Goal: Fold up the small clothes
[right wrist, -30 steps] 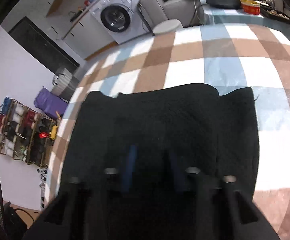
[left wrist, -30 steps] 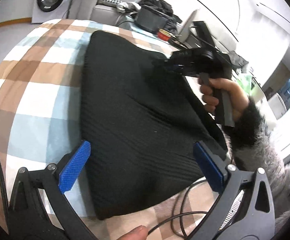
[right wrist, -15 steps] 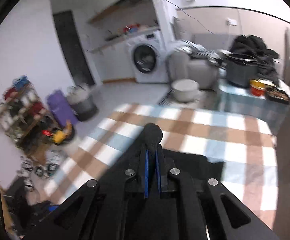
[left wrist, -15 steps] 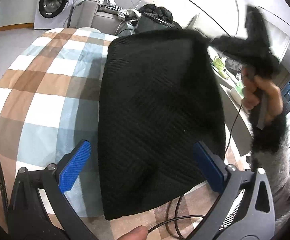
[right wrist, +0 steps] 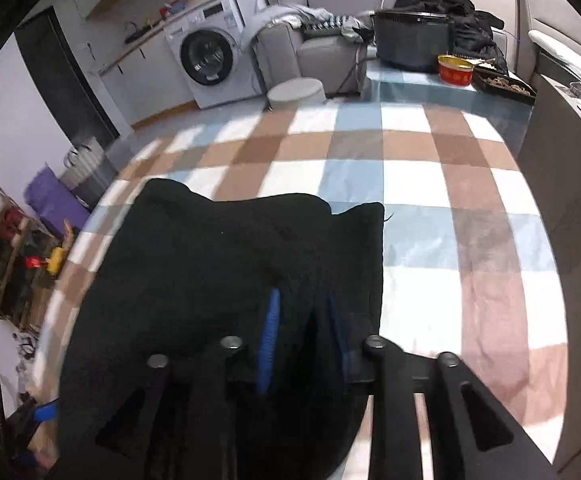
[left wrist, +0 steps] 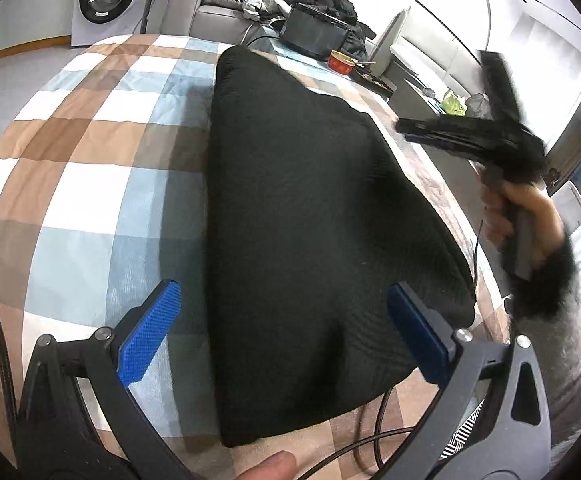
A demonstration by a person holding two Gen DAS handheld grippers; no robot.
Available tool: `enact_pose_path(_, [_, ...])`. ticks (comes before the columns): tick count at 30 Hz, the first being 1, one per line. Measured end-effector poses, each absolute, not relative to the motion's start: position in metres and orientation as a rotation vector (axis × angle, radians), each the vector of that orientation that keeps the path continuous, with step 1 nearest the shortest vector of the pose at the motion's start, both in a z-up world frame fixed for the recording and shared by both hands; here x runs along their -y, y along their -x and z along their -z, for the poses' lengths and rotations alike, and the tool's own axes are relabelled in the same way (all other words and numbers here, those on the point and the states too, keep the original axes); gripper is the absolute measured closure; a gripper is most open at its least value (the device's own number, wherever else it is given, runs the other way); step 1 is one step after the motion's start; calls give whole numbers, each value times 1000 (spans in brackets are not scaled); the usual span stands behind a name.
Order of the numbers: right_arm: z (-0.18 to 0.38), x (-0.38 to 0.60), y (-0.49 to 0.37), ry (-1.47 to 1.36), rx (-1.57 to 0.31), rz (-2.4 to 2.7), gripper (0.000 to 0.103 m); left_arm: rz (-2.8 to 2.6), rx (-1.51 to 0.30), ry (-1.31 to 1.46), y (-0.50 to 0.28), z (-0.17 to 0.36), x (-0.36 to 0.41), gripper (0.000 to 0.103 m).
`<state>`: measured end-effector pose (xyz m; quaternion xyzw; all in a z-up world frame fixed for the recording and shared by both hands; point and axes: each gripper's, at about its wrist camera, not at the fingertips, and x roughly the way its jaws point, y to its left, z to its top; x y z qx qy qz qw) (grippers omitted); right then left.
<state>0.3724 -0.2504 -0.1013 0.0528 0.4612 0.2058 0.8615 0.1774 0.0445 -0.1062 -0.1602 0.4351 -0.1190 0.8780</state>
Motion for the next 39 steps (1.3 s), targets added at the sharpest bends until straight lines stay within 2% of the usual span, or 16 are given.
enact_pose_path(2, [94, 256, -345, -177, -987, -503, 67, 250, -905, 335, -177, 106, -44, 1])
enact_pose_path(6, [102, 259, -291, -251, -1027, -619, 65, 243, -918, 327, -178, 111, -44, 1])
enact_pose_path(13, [133, 228, -267, -274, -1101, -706, 65, 244, -921, 303, -172, 109, -36, 1])
enact_pose_path(15, [136, 222, -271, -260, -1090, -699, 81, 228, -918, 288, -170, 108, -36, 1])
enact_pose_path(16, [134, 220, -271, -246, -1084, -682, 96, 219, -919, 284, -169, 107, -36, 1])
enact_pose_path(20, [115, 232, -248, -249, -1027, -641, 98, 205, -912, 296, -163, 104, -45, 1])
enact_pose_path(25, [137, 234, -231, -152, -1097, -555, 98, 187, -922, 349, -166, 108, -58, 1])
enact_pose_path(30, [115, 257, -218, -226, -1027, -565, 81, 163, -914, 354, -165, 107, -64, 1])
enact_pose_path(31, [114, 263, -217, -235, -1027, -575, 71, 152, -915, 345, -166, 108, -65, 1])
enact_pose_path(32, [115, 263, -213, -242, -1040, -605, 66, 143, -917, 332, -167, 109, -64, 1])
enact_pose_path(39, [136, 246, -201, -218, -1075, -683, 67, 71, -944, 248, -171, 124, -61, 1])
